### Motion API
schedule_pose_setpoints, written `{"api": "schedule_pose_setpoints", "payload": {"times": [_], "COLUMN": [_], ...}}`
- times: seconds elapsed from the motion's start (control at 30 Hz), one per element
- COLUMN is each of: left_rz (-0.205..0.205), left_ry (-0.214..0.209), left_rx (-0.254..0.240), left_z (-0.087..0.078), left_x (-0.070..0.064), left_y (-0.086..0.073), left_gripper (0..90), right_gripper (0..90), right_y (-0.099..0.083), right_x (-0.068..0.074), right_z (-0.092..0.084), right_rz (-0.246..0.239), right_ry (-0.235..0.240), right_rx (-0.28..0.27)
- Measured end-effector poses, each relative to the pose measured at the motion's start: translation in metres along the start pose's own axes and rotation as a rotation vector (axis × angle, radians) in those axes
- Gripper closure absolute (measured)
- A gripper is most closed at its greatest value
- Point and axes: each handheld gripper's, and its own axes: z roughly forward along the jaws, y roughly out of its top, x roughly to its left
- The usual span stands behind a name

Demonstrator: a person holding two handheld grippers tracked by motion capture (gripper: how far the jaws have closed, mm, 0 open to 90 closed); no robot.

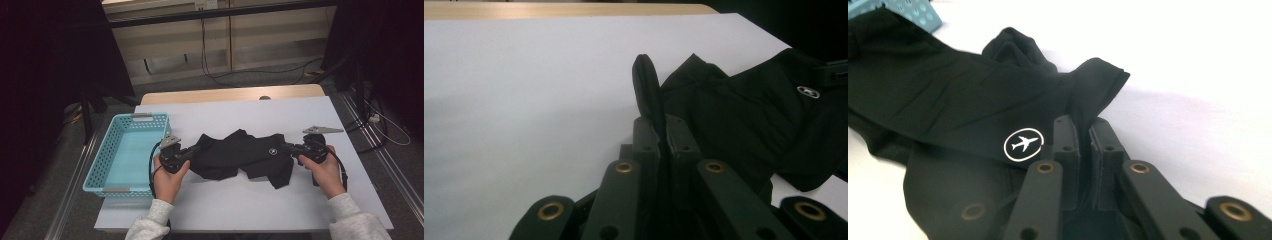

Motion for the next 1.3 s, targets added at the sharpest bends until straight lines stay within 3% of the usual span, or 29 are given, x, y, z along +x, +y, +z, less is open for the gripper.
{"api": "schedule_pose_setpoints", "payload": {"times": [0.13, 0.23, 0.37, 0.53, 0.83, 1.0, 1.07, 1.17, 1.3], "left_rz": [-0.001, 0.003, 0.012, -0.009, -0.033, -0.032, -0.045, 0.004, 0.0], "left_ry": [-0.008, -0.01, 0.003, 0.009, 0.043, 0.042, 0.017, 0.04, 0.03], "left_rx": [0.012, 0.038, 0.052, 0.09, 0.181, 0.193, 0.218, 0.247, 0.257], "left_z": [0.003, 0.008, 0.015, 0.026, 0.038, 0.038, 0.039, 0.041, 0.042], "left_x": [-0.002, -0.005, -0.005, -0.001, 0.008, 0.008, 0.006, 0.002, 0.001], "left_y": [-0.002, -0.005, -0.008, -0.013, -0.023, -0.024, -0.023, -0.021, -0.018], "left_gripper": [84.7, 82.4, 72.9, 63.5, 58.3, 61.6, 69.4, 82.1, 86.4], "right_gripper": [84.8, 84.8, 84.8, 84.6, 84.5, 84.4, 84.4, 84.4, 84.6], "right_y": [-0.003, -0.007, -0.01, -0.012, -0.015, -0.015, -0.016, -0.016, -0.017], "right_x": [-0.002, -0.006, -0.005, -0.005, -0.006, -0.005, -0.005, -0.005, -0.004], "right_z": [-0.009, -0.012, -0.013, -0.013, -0.014, -0.014, -0.013, -0.012, -0.012], "right_rz": [-0.06, -0.056, -0.076, -0.078, -0.083, -0.088, -0.088, -0.085, -0.091], "right_ry": [-0.028, -0.034, -0.047, -0.046, -0.046, -0.042, -0.041, -0.038, -0.035], "right_rx": [0.031, 0.038, 0.054, 0.062, 0.061, 0.066, 0.067, 0.073, 0.072]}}
